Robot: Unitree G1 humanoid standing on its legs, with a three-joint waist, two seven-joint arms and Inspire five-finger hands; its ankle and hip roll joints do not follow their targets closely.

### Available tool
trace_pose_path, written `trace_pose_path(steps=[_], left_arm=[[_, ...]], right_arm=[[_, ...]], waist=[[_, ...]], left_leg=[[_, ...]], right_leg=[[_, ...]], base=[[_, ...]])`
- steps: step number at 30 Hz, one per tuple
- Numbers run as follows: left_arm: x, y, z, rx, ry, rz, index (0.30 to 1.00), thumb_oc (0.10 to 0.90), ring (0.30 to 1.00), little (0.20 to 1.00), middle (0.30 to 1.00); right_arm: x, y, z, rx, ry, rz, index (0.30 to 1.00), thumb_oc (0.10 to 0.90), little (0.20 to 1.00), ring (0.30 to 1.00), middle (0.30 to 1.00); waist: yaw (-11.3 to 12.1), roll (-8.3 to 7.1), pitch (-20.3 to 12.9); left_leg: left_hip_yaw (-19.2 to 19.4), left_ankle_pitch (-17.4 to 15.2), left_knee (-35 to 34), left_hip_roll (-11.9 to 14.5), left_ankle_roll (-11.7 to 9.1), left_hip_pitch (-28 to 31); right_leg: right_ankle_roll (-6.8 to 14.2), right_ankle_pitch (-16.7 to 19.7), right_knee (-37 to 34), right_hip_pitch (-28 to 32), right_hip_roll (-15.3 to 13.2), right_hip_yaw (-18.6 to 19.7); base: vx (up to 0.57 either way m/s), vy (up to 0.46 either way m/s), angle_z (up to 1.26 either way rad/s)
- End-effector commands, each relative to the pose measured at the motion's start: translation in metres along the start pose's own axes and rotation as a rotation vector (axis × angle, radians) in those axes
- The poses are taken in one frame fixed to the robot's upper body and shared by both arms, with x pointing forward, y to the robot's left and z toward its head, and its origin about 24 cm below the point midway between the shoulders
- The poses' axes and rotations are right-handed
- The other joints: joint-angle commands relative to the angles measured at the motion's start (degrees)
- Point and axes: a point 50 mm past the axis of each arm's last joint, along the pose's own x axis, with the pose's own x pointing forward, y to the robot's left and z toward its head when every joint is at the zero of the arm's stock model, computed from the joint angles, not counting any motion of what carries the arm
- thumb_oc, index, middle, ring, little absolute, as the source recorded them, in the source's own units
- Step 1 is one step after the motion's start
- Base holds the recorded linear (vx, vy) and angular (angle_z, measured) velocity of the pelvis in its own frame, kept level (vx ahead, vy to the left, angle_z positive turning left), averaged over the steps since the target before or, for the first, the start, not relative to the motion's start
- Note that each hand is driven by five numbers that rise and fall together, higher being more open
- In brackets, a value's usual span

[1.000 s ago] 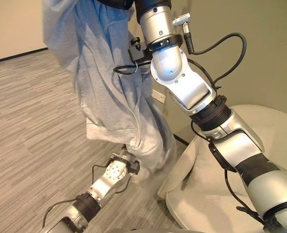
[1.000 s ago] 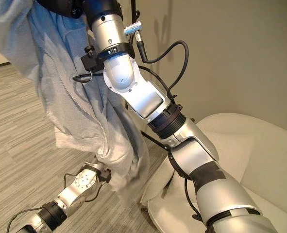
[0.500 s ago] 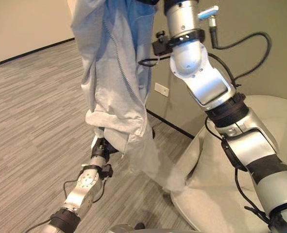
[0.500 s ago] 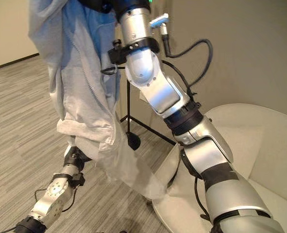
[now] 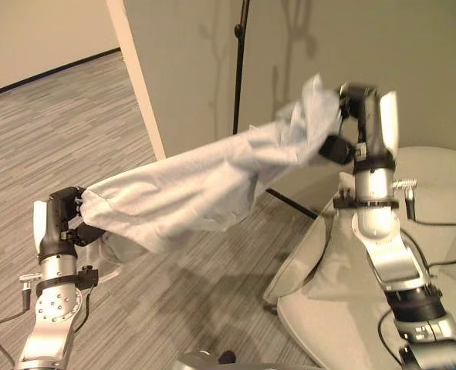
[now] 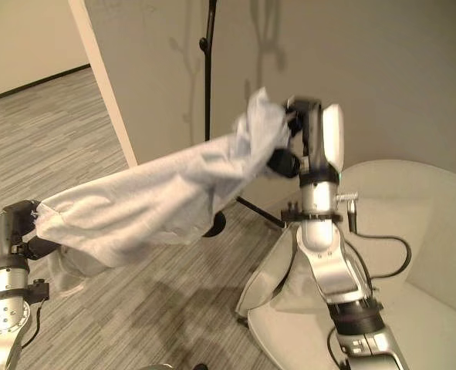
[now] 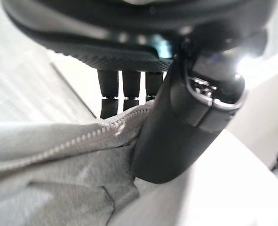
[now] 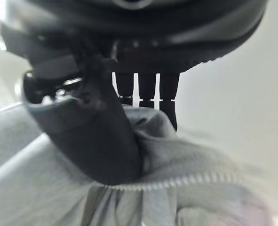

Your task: Hang the clothes on the sofa on the clothes rack.

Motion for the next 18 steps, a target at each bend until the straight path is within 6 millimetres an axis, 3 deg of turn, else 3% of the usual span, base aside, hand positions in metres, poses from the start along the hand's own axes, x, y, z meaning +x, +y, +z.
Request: trace_pose_path(steps=[1,4,5,9,10,11,13,14,16,18], left_arm=[[0.014,0.035,0.026,0.11,-0.192,0.167,0.3,0.4,0.3,0.3,0.3],[0.014,0.03,0.031,0.131,-0.221,0.172,0.3,0.4,0.3,0.3,0.3],[0.011,0.032,0.033,0.134,-0.23,0.19,0.3,0.4,0.3,0.3,0.3],[0.011,0.032,0.033,0.134,-0.229,0.19,0.3,0.4,0.3,0.3,0.3],[0.0,0.03,0.028,0.122,-0.208,0.232,0.3,0.4,0.3,0.3,0.3],[0.0,0.03,0.03,0.106,-0.216,0.246,0.3,0.4,0.3,0.3,0.3],[0.002,0.03,0.03,0.1,-0.218,0.257,0.3,0.4,0.3,0.3,0.3],[0.009,0.027,0.04,0.068,-0.263,0.279,0.3,0.4,0.3,0.3,0.3],[0.01,0.022,0.041,0.049,-0.272,0.274,0.3,0.4,0.3,0.3,0.3],[0.01,0.003,0.047,-0.002,-0.296,0.208,0.3,0.4,0.3,0.3,0.3]], right_arm=[[0.002,-0.059,-0.008,-0.061,-0.035,-0.243,0.3,0.4,0.3,0.3,0.3],[-0.013,-0.053,-0.022,-0.058,0.027,-0.211,0.3,0.4,0.3,0.3,0.3],[-0.023,-0.042,-0.03,-0.027,0.082,-0.183,0.3,0.4,0.3,0.3,0.3],[-0.023,-0.042,-0.03,-0.027,0.082,-0.182,0.3,0.4,0.3,0.3,0.3],[-0.04,-0.015,-0.032,0.052,0.111,-0.018,0.3,0.4,0.3,0.3,0.3],[-0.037,-0.012,-0.031,0.058,0.101,-0.011,0.3,0.4,0.3,0.3,0.3],[-0.034,-0.013,-0.03,0.056,0.097,-0.011,0.3,0.4,0.3,0.3,0.3],[-0.03,-0.015,-0.03,0.053,0.089,-0.022,0.3,0.4,0.3,0.3,0.3],[-0.031,-0.016,-0.031,0.05,0.092,-0.032,0.3,0.4,0.3,0.3,0.3],[-0.033,-0.025,-0.034,0.024,0.1,-0.062,0.3,0.4,0.3,0.3,0.3]], waist=[[-2.18,-0.17,-7.59],[-2.73,-1.04,-7.2],[-2.97,-1.36,-7.2],[-3.14,-1.32,-7.16],[-3.69,-0.12,-6.93],[-3.64,0.2,-6.26],[-3.41,0.17,-5.5],[-2.67,0.07,-3.73],[-2.44,-0.21,-3.31],[-3.79,-1.6,-2.5]], left_leg=[[-5.1,-4.07,-2.38,-3.36,2.73,0.3],[-3.85,-3.49,-2.38,-3.98,1.32,-0.39],[-3.97,-3.45,-2.38,-4.28,0.46,-0.06],[-4.12,-3.44,-2.38,-4.29,0.45,0.0],[-1.33,-2.74,-2.38,-4.35,-1.7,-2.77],[-1.19,-1.13,-2.38,-3.94,-2.7,-4.65],[-1.23,-0.98,-2.38,-3.72,-3.5,-6.59],[-1.71,-1.04,-2.38,-3.08,-4.49,-8.92],[-1.98,-1.1,-2.38,-2.13,-3.81,-9.22],[-4.7,-0.24,-2.37,2.36,-2.75,-8.42]], right_leg=[[-1.49,-6.68,11.87,2.29,6.48,-2.2],[-2.66,-9.49,9.37,4.45,7.81,-4.38],[-3.34,-11.96,5.46,7.24,8.1,-5.19],[-3.34,-11.89,5.3,7.39,8.11,-5.35],[-3.12,-8.65,-9.54,9.55,9.18,-4.32],[-2.88,-7.01,-11.67,9.35,9.02,-4.47],[-2.53,-6.55,-11.67,8.06,8.59,-4.71],[-2.11,-5.27,-11.67,6.01,7.61,-5.41],[-2.25,-4.72,-11.67,5.45,7.26,-5.45],[-3.81,-3.9,-11.47,4.75,6.33,-3.87]], base=[[-0.08,-0.1,0.3],[-0.02,-0.088,0.32],[0.03,-0.054,0.02],[-0.04,-0.034,0.01],[-0.27,-0.086,0.04],[-0.39,-0.068,-0.24],[-0.28,0.045,-0.37],[-0.29,0.045,-0.05],[-0.22,0.038,0.18],[-0.15,0.093,0.48]])
